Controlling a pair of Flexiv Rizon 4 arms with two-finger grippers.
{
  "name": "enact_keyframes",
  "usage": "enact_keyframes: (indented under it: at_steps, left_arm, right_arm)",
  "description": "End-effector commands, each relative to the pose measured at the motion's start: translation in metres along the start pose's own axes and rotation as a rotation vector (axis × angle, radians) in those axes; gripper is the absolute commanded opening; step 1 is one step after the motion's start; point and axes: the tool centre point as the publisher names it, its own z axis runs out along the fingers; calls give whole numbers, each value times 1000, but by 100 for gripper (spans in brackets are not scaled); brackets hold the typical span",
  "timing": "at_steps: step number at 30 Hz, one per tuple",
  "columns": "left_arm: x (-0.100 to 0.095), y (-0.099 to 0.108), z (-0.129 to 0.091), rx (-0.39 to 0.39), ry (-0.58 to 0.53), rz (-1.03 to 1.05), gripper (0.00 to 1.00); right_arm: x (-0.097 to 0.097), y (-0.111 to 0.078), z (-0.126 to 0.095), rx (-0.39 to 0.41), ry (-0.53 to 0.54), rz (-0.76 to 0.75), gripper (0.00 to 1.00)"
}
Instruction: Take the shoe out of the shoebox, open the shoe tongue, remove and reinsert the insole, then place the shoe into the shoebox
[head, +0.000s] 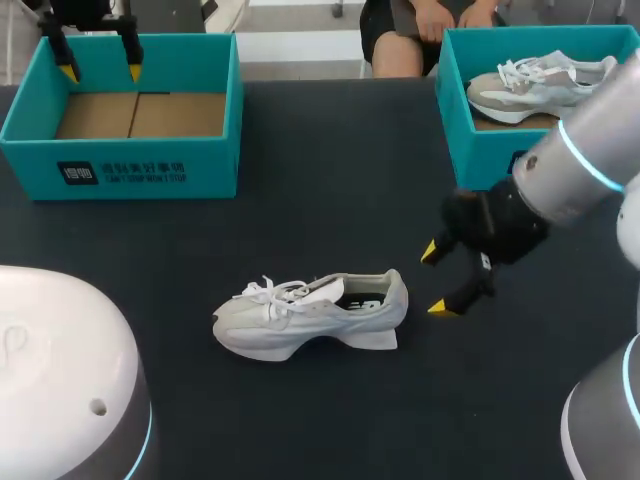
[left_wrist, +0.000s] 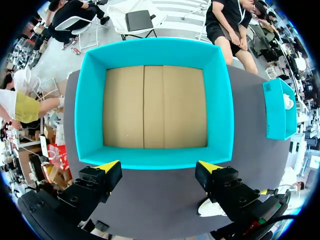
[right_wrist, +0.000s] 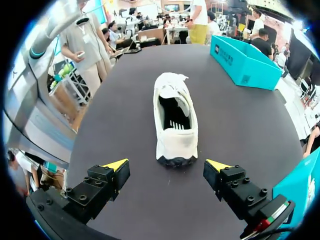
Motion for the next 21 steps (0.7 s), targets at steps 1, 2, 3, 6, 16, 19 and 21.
enact_keyframes:
  at_steps: [1,2,3,6,16,19,21]
  left_arm:
    - [0,0,0,0,-1,0,100]
    - [0,0,0,0,-1,0,100]
    - [0,0,0,0,-1,0,100]
    - [0,0,0,0,-1,0,100]
    - [0,0,0,0,-1,0,100]
    - [0,0,0,0,-1,0,100]
    - [0,0,0,0,-1,0,100]
  right_arm:
    - [14,-14,7,-297,-100,1,100]
    - [14,-14,7,-297,-100,1,100]
    - [14,-14,7,-297,-100,1,100]
    - [14,-14,7,-297,-100,1,100]
    - [14,-14,7,-297,-100,1,100]
    - [14,-14,7,-297,-100,1,100]
    - [6,-31,13,-364,-138,33,100]
